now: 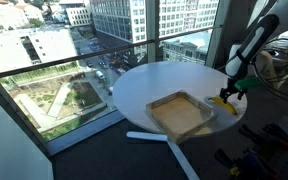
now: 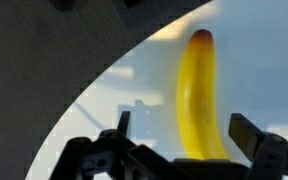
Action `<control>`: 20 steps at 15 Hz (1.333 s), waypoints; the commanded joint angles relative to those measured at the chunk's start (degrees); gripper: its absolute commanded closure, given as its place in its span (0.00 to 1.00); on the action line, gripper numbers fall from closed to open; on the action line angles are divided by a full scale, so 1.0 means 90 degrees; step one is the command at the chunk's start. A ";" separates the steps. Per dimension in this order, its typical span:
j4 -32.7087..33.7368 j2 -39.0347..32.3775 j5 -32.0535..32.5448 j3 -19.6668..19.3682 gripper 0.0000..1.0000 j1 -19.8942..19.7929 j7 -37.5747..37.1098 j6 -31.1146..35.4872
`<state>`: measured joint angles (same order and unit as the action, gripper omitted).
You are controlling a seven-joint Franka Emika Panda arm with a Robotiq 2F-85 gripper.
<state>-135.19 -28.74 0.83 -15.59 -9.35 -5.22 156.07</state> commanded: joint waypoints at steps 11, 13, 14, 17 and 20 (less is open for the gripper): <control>0.0178 -0.0205 -0.0197 0.0116 0.00 -0.0117 -0.0082 0.0373; 0.0182 -0.0234 -0.0240 0.0124 0.00 -0.0115 -0.0081 0.0381; 0.0187 -0.0252 -0.0248 0.0132 0.00 -0.0119 -0.0075 0.0378; 0.0218 -0.0332 -0.0246 0.0121 0.00 -0.0103 -0.0101 0.0373; 0.0269 -0.0422 -0.0247 0.0112 0.00 -0.0095 -0.0126 0.0357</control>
<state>-134.08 -31.33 -0.67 -15.19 -9.52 -5.39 158.73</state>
